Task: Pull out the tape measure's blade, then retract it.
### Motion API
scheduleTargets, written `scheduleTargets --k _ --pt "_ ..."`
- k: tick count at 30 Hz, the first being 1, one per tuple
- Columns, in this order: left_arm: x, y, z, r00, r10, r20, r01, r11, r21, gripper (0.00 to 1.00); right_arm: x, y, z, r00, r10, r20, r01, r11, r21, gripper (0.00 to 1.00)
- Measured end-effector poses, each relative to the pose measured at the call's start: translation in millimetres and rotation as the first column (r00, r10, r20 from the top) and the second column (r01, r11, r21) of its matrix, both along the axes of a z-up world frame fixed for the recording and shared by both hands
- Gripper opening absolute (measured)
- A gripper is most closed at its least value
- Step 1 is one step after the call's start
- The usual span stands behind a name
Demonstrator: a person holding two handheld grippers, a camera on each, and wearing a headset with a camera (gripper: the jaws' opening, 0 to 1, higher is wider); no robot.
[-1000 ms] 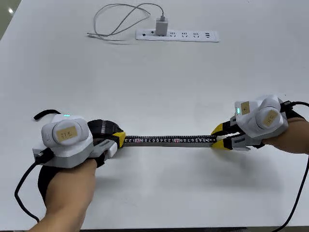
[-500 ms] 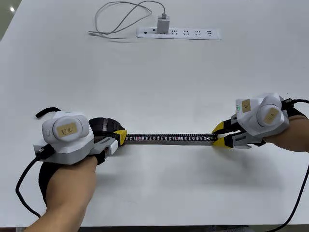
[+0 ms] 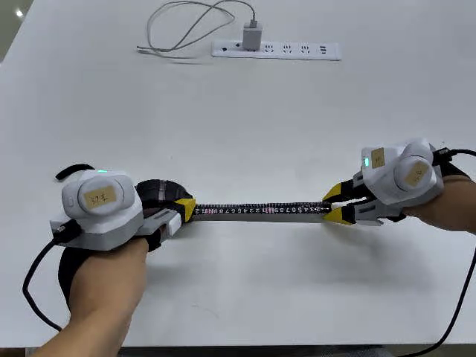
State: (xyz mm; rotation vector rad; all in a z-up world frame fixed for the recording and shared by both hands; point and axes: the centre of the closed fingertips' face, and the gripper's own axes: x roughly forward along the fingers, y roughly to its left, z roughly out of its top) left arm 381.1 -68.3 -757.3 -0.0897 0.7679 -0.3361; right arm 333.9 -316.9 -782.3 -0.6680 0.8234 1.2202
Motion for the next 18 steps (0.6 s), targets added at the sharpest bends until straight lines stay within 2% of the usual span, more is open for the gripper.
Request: scheduleTargets --k 18 --pt "0.0 1.1 1.3 1.000 0.010 -0.006 -0.010 0.999 -0.035 0.55 5.6 26.0 2.7 1.000 0.015 0.001 -0.015 0.999 0.035 0.10"
